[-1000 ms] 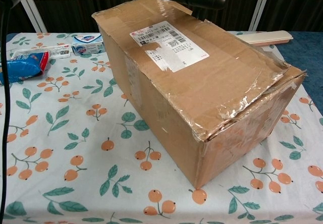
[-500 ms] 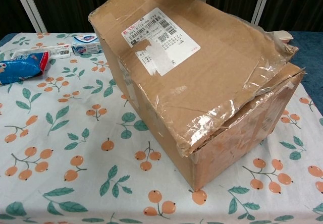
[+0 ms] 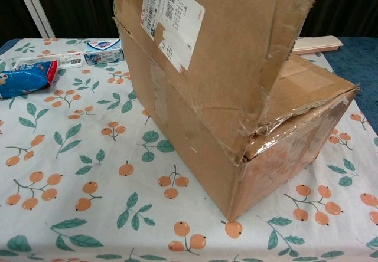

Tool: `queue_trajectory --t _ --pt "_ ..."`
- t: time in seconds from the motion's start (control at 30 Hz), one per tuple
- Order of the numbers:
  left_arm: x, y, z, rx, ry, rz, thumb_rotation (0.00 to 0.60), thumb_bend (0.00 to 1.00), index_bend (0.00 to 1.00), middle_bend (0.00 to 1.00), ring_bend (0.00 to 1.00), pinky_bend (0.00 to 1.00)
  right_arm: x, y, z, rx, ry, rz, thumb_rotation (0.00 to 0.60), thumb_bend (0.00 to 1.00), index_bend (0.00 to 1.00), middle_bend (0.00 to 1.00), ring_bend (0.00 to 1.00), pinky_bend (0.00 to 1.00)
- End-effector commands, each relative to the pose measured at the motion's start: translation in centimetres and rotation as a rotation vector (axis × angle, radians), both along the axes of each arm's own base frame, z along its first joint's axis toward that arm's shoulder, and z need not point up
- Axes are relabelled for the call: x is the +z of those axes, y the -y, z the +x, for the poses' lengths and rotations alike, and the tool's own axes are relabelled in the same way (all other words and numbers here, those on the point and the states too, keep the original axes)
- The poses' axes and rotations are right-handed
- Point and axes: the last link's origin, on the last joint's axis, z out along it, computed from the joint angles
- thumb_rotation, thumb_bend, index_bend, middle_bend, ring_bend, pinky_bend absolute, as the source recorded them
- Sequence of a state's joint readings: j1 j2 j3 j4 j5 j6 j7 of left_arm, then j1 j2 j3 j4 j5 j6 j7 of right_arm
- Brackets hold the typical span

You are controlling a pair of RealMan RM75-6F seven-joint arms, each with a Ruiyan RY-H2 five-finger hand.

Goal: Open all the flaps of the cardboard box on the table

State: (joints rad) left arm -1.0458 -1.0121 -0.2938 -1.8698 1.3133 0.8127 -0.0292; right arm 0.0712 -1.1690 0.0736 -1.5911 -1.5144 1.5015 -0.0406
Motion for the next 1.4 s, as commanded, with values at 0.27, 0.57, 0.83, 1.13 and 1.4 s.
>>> queue_trajectory --t 0.27,0.57,0.83,1.13,1.4 --pt "3.8 1.6 -6.7 0.22 0.0 -0.05 0.0 0.0 0.63 0.62 0.15 0.14 -0.8 0.4 1.6 0.044 -0.013 0.018 0.6 0.28 0.0 0.0 0.0 0.0" --pt "5.6 1.9 -11.8 0.349 -0.006 -0.033 0.0 0.0 0.63 0.62 0.16 0.14 -0.7 0.4 1.9 0.051 -0.021 0.008 0.6 0.28 0.0 0.0 0.0 0.0" --pt "5.6 3.2 -15.7 0.385 -0.019 0.037 0.006 0.0 0.3 0.37 0.17 0.15 0.9 1.3 5.0 0.142 -0.05 0.001 0.6 0.28 0.0 0.0 0.0 0.0" --pt "6.0 7.1 -25.4 0.545 0.016 0.311 0.5 0.29 0.12 0.13 0.13 0.16 0.8 4.8 13.9 0.454 -0.101 0.166 0.6 0.56 0.0 0.0 0.0 0.0" --pt "4.7 11.1 -30.6 0.635 -0.159 0.393 0.6 0.38 0.12 0.13 0.13 0.16 -3.0 7.7 21.2 0.669 -0.219 0.444 0.6 1.0 0.12 0.13 0.0 0.0"
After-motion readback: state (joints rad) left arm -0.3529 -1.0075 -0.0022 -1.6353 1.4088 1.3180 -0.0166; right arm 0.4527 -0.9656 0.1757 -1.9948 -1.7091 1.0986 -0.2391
